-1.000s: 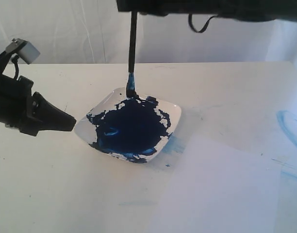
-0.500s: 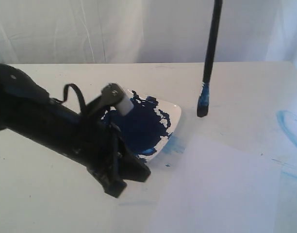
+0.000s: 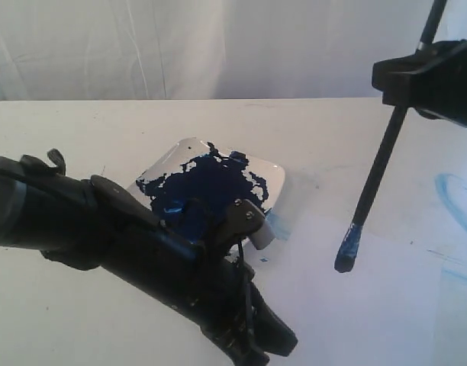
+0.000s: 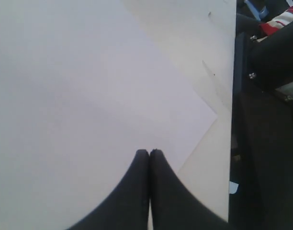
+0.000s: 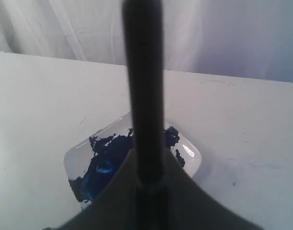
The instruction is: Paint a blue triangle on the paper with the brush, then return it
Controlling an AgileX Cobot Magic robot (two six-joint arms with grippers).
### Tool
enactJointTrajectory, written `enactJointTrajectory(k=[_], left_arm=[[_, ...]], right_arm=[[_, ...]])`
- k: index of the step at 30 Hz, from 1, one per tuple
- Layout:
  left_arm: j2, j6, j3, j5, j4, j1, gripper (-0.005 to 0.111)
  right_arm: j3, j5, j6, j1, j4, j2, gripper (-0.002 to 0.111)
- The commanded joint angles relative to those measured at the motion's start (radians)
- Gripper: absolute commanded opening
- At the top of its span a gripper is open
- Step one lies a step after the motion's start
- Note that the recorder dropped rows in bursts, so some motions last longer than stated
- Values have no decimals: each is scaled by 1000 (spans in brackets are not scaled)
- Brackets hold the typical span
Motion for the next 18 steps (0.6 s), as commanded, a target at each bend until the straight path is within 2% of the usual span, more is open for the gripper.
enactJointTrajectory(k=[1,14,18], left_arm=[[45,10,-2,-19,-24,-13,0],[121,12,-2,-82,-20,-13,0],[122,10,-2,-90,-16,-13,0]], right_arm=[[51,-56,4,-6,43,-43,0],[76,-30,-1,-6,99,-27,0],[98,-24,-142,-6,212,0,0]])
